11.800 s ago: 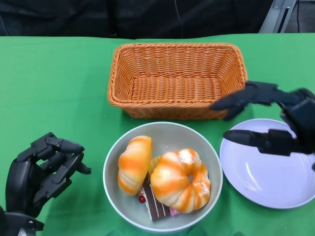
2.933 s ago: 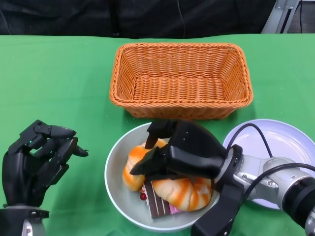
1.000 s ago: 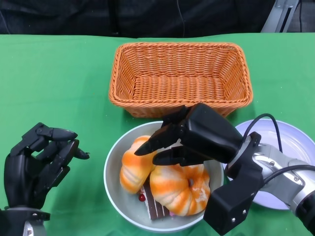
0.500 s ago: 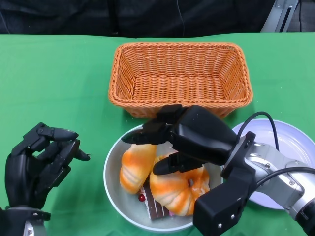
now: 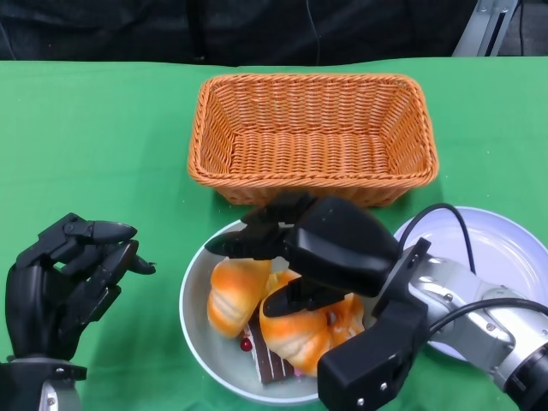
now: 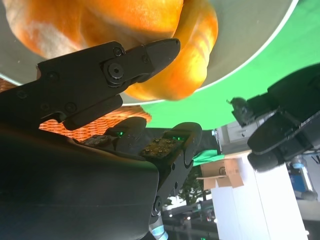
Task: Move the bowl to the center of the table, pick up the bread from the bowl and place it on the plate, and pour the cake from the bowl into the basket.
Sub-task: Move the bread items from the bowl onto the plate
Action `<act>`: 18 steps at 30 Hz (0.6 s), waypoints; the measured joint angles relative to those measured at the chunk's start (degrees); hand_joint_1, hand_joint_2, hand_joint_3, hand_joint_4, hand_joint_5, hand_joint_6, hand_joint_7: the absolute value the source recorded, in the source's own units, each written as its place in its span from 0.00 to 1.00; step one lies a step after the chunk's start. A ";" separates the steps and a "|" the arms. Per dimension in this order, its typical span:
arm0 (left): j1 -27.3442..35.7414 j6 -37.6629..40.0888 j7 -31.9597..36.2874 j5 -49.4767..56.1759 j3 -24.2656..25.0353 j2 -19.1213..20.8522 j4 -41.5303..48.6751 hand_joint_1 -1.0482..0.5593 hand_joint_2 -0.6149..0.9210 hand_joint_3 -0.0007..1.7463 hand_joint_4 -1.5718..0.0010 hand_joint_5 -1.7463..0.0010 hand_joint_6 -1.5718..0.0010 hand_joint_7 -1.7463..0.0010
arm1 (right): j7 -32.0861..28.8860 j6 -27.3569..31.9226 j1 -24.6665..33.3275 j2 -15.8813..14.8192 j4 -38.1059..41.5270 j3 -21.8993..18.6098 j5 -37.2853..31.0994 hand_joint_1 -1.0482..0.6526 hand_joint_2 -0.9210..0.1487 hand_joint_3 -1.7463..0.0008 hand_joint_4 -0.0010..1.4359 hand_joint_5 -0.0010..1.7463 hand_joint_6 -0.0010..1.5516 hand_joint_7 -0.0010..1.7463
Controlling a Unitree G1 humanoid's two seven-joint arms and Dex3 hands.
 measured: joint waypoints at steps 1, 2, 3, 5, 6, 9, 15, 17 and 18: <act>0.01 0.01 0.00 -0.08 -0.02 0.00 -0.03 0.49 1.00 0.08 0.52 0.12 0.44 0.39 | -0.04 0.07 -0.02 0.13 0.15 0.11 -0.22 0.24 0.11 1.00 0.35 0.10 0.32 0.00; 0.03 0.12 -0.11 -0.36 -0.03 -0.03 -0.09 0.48 1.00 0.07 0.54 0.10 0.46 0.36 | -0.22 0.07 -0.07 0.29 0.45 0.27 -0.38 0.24 0.10 1.00 0.35 0.10 0.32 0.00; 0.05 0.35 -0.28 -0.70 -0.03 -0.04 -0.21 0.48 1.00 0.05 0.54 0.09 0.47 0.36 | -0.70 0.00 -0.19 0.48 1.07 0.52 -0.53 0.24 0.10 1.00 0.36 0.09 0.32 0.00; 0.07 0.96 -0.84 -1.06 -0.06 -0.05 -0.49 0.47 1.00 0.05 0.52 0.11 0.46 0.38 | -1.78 -0.10 -0.50 0.89 2.56 1.01 -0.98 0.23 0.11 1.00 0.37 0.09 0.32 0.00; 0.07 0.98 -0.86 -1.21 -0.02 -0.07 -0.51 0.47 1.00 0.05 0.49 0.15 0.43 0.43 | -2.34 -0.27 -0.67 1.10 3.16 1.21 -1.03 0.24 0.11 1.00 0.37 0.09 0.31 0.00; 0.06 0.94 -0.85 -1.42 0.16 -0.20 -0.50 0.47 1.00 0.05 0.47 0.19 0.39 0.51 | -3.74 -1.11 -1.29 1.50 4.90 1.54 -0.99 0.25 0.11 1.00 0.39 0.09 0.31 0.00; 0.04 0.93 -1.01 -1.82 0.27 -0.18 -0.42 0.50 1.00 0.07 0.50 0.13 0.37 0.51 | -6.83 -2.38 -2.35 2.09 8.59 1.83 -0.96 0.26 0.13 1.00 0.41 0.08 0.35 0.01; 0.03 0.93 -1.01 -1.80 0.34 -0.17 -0.24 0.51 1.00 0.08 0.49 0.14 0.37 0.50 | -7.35 -2.31 -2.41 2.26 9.03 1.99 -1.16 0.26 0.12 1.00 0.41 0.08 0.36 0.02; 0.02 0.92 -1.01 -1.79 0.40 -0.16 -0.11 0.51 1.00 0.10 0.49 0.14 0.38 0.49 | -7.52 -2.25 -2.49 2.32 9.13 2.06 -1.27 0.26 0.13 1.00 0.42 0.08 0.38 0.02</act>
